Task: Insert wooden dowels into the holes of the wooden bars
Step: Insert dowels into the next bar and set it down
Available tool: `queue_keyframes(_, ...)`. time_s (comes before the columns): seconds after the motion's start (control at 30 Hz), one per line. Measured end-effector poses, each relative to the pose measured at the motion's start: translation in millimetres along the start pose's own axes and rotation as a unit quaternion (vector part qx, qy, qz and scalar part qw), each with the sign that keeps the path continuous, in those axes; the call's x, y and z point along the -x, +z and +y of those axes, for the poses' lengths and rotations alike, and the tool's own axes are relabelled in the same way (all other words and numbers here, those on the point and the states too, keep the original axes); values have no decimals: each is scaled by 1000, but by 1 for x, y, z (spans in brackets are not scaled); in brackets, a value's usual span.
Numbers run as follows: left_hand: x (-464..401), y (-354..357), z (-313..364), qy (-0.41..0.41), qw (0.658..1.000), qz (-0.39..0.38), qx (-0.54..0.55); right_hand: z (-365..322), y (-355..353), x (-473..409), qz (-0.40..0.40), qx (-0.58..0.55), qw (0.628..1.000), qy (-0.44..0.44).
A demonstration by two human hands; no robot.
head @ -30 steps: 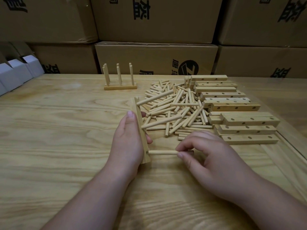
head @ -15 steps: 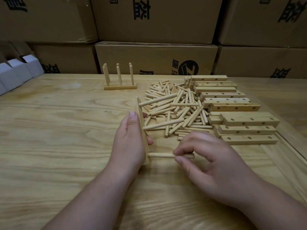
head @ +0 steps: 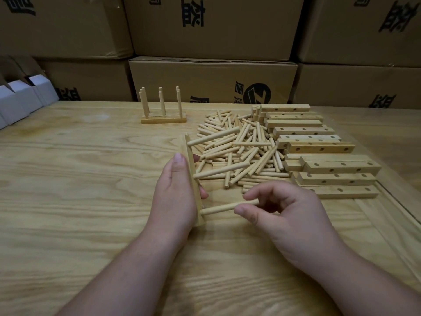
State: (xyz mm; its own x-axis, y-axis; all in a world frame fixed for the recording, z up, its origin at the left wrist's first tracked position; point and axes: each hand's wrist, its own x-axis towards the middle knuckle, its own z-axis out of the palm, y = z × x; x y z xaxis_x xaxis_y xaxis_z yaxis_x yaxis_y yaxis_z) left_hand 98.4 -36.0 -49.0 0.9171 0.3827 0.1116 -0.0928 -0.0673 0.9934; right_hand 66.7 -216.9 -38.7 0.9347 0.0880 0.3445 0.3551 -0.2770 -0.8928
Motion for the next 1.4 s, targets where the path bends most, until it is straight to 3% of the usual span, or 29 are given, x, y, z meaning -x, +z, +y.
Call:
queue_keyframes(0.33, -1, 0, 1, -21, 999, 25, 16, -1, 3, 3, -29, -78, 996, 34)
queue_keyframes(0.8, 0, 0, 1, -18, 999, 34, 5, 3, -5, -3, -30, -5, 999, 22)
queue_keyframes(1.4, -2, 3, -5, 7, 999, 46, -1, -5, -4, -1, -33, -1, 999, 4)
